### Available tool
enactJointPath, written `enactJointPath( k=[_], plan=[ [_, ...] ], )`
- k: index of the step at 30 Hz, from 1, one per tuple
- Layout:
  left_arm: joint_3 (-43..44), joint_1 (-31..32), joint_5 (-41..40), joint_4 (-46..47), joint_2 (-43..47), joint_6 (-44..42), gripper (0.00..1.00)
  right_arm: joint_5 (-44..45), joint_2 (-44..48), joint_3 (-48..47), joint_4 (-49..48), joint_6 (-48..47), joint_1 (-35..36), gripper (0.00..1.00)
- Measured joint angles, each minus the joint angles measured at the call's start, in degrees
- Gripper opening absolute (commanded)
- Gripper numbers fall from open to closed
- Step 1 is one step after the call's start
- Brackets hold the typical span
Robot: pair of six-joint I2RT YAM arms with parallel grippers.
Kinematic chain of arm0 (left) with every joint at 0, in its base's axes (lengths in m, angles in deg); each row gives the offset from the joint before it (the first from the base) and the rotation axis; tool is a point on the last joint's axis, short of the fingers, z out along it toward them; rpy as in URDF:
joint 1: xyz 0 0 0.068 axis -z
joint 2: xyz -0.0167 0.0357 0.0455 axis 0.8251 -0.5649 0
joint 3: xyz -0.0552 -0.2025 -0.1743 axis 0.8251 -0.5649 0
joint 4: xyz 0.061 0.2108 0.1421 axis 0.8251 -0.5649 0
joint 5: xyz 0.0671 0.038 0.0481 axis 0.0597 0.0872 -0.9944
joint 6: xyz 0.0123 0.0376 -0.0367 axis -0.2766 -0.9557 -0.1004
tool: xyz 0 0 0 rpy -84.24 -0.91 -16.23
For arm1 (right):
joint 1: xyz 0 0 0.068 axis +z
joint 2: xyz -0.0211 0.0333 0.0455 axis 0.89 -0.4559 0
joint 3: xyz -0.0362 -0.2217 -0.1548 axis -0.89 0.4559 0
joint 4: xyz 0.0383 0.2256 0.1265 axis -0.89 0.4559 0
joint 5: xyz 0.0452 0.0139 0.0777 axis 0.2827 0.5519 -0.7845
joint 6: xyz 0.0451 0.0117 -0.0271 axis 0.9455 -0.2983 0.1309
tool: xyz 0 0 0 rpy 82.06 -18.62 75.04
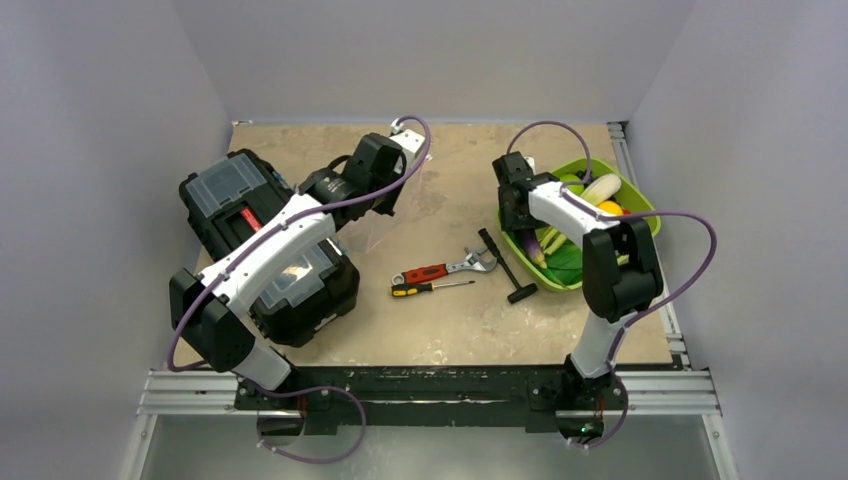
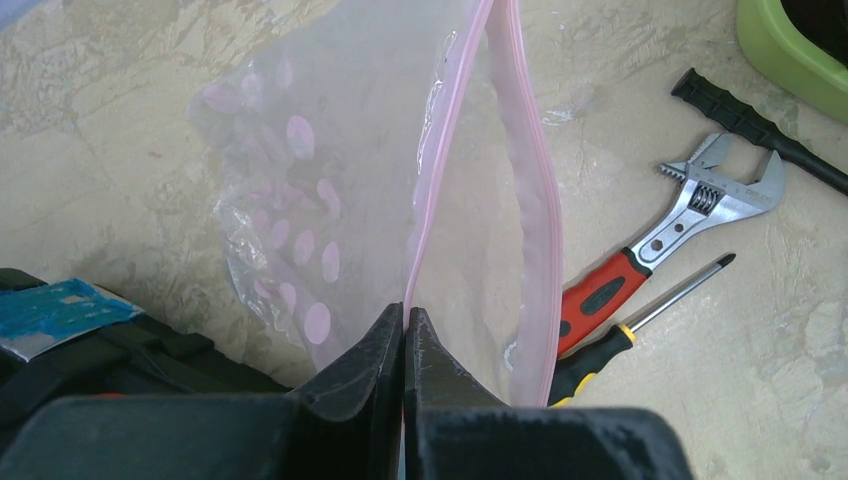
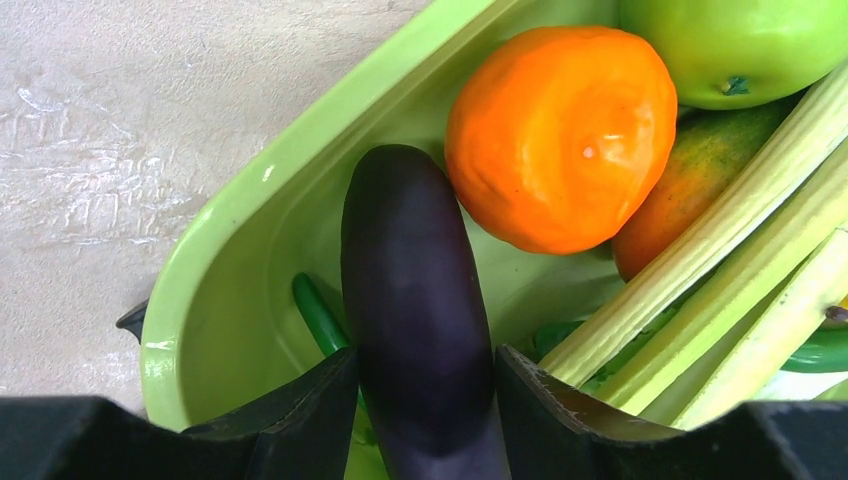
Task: Place the food in the zip-top bag and seal the zipper
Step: Pick up the fake vegetable from the bin, then place the fake vegetable in the zipper food storage bag.
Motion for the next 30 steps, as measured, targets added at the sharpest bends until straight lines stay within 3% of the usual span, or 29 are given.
enactJointPath(
  k=[2,7,11,22,26,30],
  plan=[
    [0.0,0.0,0.1,0.0,0.0,0.0,0.00,-0.2,0.0,0.0,-0.1,-0.1,-0.1,0.44],
    [0.0,0.0,0.2,-0.1,0.0,0.0,0.00,-0.6,0.0,0.0,-0.4,-0.2,-0.1,0.14],
    [0.1,0.0,0.8,-0.3,-0.2,0.0,0.00,-0.5,1.0,0.3,-0.8,0.0,-0.1,0.02],
    [0.3,-0.1,3.5,-0.4,-0.3,0.9,0.00,-2.2,24.3,5.9,-8.1,0.8,0.0,0.00],
    [0.3,-0.1,3.8,-0.4,-0.3,1.5,0.00,-9.8,34.0,11.8,-15.7,3.5,-0.1,0.00],
    [0.3,-0.3,3.8,-0.4,-0.3,1.7,0.00,-22.5,41.2,20.5,-28.4,13.0,-0.1,0.00]
  ],
)
